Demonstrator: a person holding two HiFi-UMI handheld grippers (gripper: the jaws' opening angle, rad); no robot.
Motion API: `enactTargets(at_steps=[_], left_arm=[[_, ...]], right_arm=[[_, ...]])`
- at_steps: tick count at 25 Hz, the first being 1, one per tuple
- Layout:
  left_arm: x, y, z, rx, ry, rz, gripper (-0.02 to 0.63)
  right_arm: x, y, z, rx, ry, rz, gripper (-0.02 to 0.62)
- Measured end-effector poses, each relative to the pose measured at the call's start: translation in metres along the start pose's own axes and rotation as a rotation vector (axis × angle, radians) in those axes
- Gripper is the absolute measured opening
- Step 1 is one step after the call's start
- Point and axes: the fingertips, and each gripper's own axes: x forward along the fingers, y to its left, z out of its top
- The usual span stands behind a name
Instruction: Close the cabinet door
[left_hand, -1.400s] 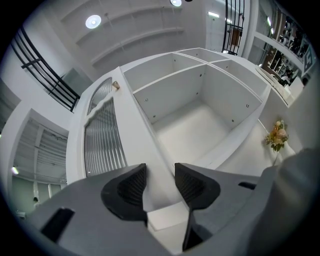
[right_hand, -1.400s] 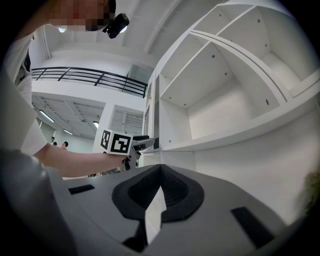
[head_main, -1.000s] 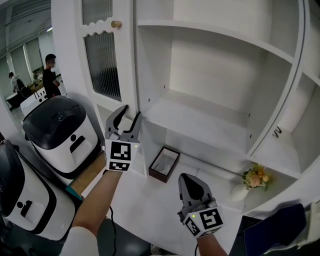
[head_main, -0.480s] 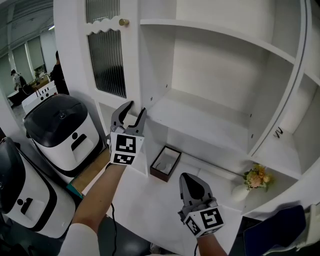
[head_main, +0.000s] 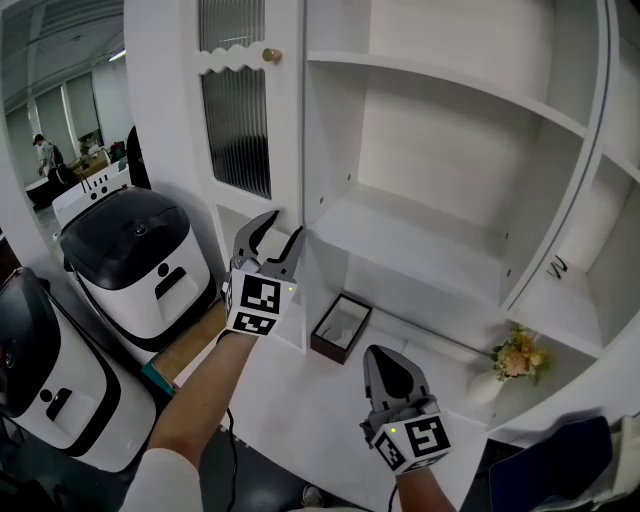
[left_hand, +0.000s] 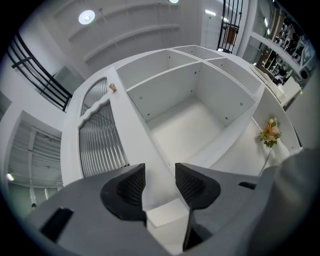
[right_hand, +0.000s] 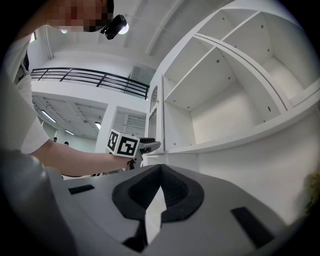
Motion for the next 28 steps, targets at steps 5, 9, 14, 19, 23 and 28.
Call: enactTargets(at_steps=[5, 9, 14, 19, 23, 28], left_arm=[[-0.048, 0.000, -0.003, 0.001, 0.001, -0.019, 0.167], [-0.104, 0.015, -0.007, -0.003, 0.004, 0.009, 0.097], [-0.185, 0.039, -0.004, 0.010, 0.026, 0.074, 0.008], [-0.255, 0.057, -0.005, 0.020, 0.055, 0.131, 0.005], [-0.302, 0.072, -0.003, 0.072, 0.067, 0.174, 0.005], [-0.361, 0.086, -0.002, 0.119, 0.083, 0.231, 0.005]], right_arm=[[0.005, 0.029, 0.002, 0.005, 0.001, 0.050, -0.002], [0.013, 0.061, -0.002, 0.015, 0.012, 0.110, -0.002], [0.022, 0.103, -0.003, 0.020, 0.017, 0.183, -0.002], [0.029, 0.134, -0.005, 0.022, 0.029, 0.233, -0.003], [0.035, 0.155, -0.005, 0.018, 0.027, 0.270, -0.003], [0.034, 0.169, -0.005, 0.007, 0.025, 0.289, -0.003]])
